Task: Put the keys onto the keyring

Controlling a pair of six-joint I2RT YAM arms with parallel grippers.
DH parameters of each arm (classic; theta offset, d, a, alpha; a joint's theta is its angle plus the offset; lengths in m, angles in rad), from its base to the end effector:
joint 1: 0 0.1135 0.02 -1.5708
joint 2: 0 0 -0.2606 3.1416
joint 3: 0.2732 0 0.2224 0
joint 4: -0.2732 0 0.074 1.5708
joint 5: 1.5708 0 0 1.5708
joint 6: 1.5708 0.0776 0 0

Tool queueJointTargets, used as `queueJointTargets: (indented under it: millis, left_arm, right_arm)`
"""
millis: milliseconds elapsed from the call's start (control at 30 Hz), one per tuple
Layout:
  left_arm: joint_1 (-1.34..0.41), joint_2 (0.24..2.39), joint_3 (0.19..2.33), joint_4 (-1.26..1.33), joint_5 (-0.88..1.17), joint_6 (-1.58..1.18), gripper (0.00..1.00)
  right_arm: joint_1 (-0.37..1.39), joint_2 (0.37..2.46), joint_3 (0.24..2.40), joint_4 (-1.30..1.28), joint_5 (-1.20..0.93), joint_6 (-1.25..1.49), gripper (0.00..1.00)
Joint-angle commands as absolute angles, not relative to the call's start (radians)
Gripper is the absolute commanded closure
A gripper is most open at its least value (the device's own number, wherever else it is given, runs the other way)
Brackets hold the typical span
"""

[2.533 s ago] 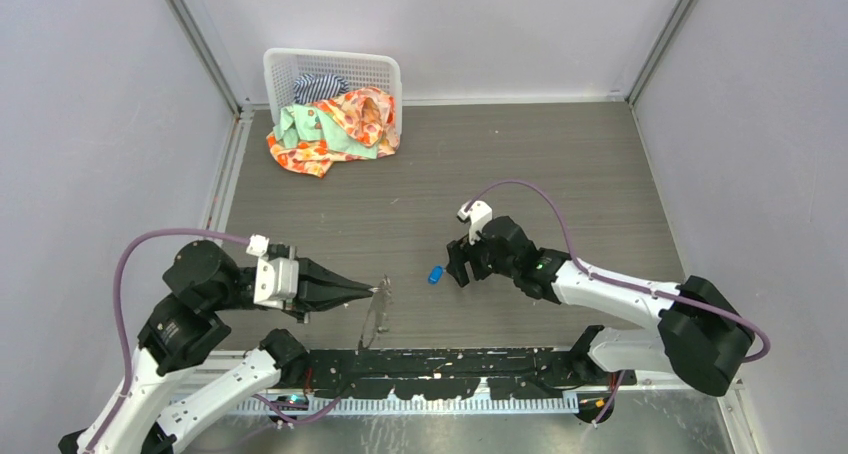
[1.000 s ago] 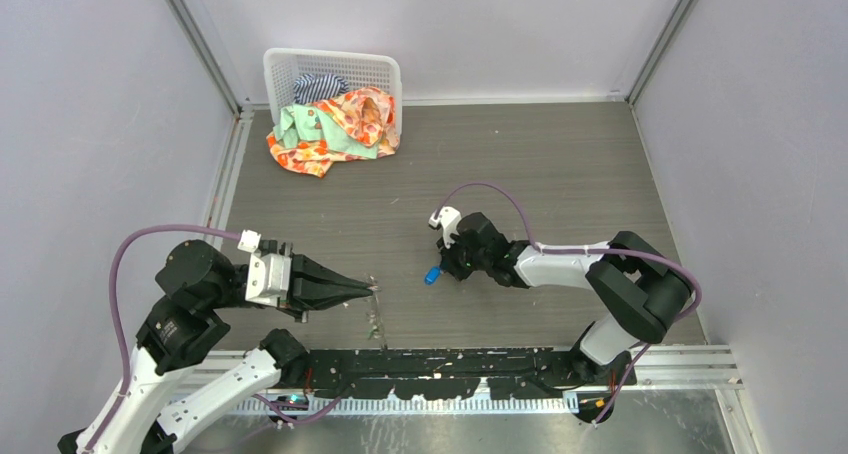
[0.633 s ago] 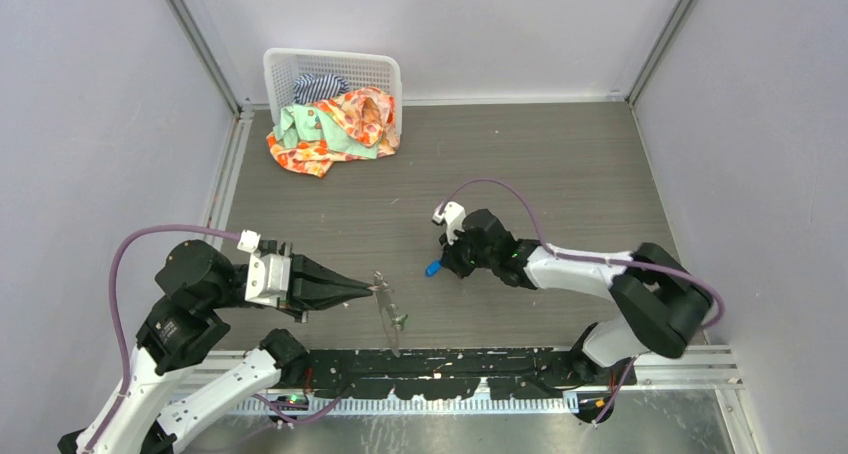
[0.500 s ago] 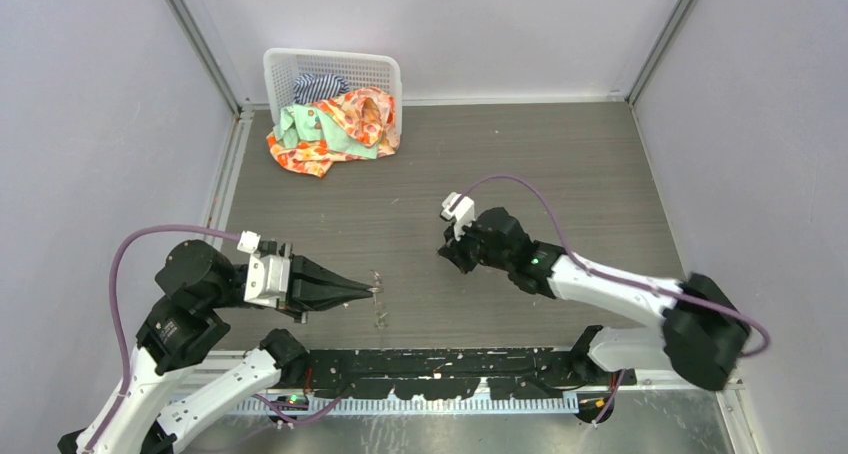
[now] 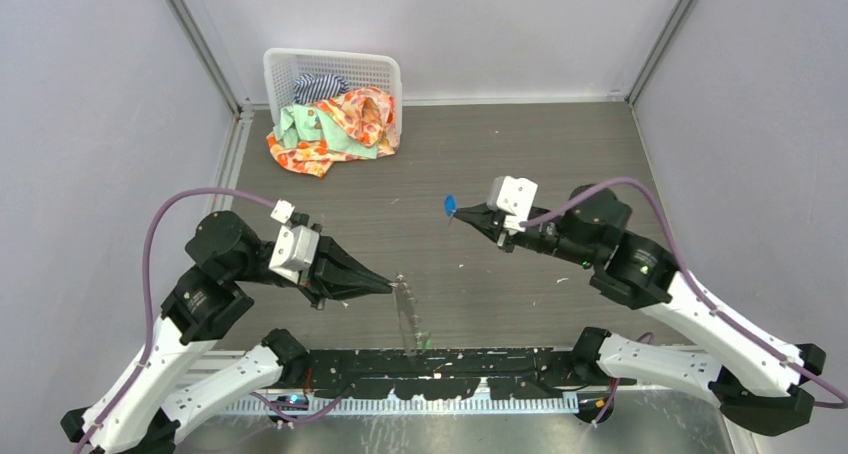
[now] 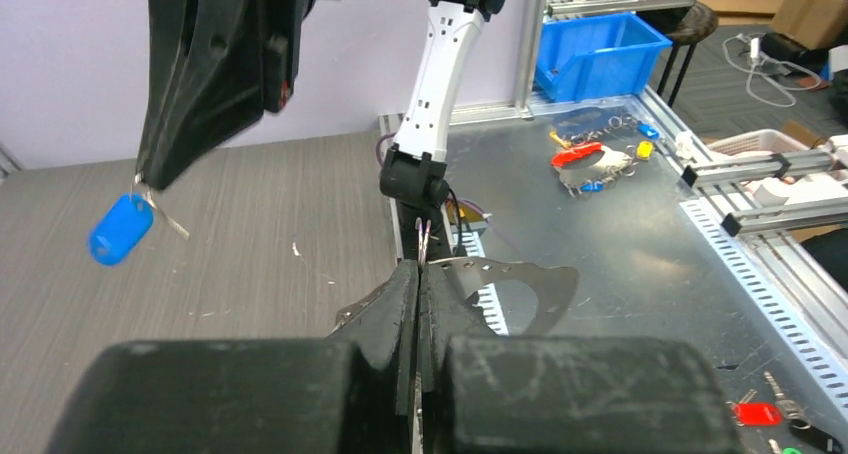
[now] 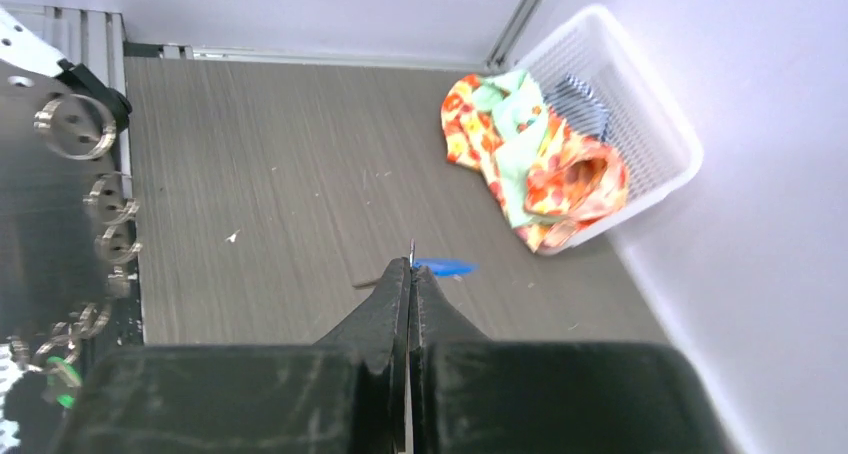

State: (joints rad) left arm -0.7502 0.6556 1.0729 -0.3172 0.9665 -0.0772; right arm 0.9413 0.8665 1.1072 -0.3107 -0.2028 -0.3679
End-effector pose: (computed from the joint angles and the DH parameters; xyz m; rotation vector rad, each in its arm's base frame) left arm 0.0314 -0.1165 0.4258 1.2744 1.0923 -1.3428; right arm 0.1019 0.1665 0.4109 -1.1401 1.2258 0.6020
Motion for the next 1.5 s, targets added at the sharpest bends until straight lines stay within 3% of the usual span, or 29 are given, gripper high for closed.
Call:
queueJointTargets:
  millis: [0, 267, 500, 967, 1467]
  left_arm:
    - [-0.744, 0.675, 1.109, -0.181, 1.018, -0.167, 1.00]
    - [-0.751, 0.728, 1.087, -0.065, 1.069, -0.230, 1.00]
    - [-0.758, 0.748, 1.078, -0.034, 1.103, -0.163, 1.00]
    - [-0.758, 0.859, 1.161, 0.089, 1.010, -0.224, 1.00]
    - [-0.758, 0.885, 1.157, 0.117, 0.923, -0.264, 1.00]
  right_arm:
    - [0.945, 0.852, 1.230, -0.497, -0.292, -0.556, 0.99]
    - [0.946, 0.901, 1.428, -0.673, -0.513, -0.685, 0.99]
    - [0.949, 0.955, 1.458, -0.675, -0.604, -0.739, 0.99]
    - [0.985, 0.924, 1.359, -0.407, -0.530, -0.795, 0.99]
    - [0.993, 0.885, 1.374, -0.458, -0.566, -0.779, 0.99]
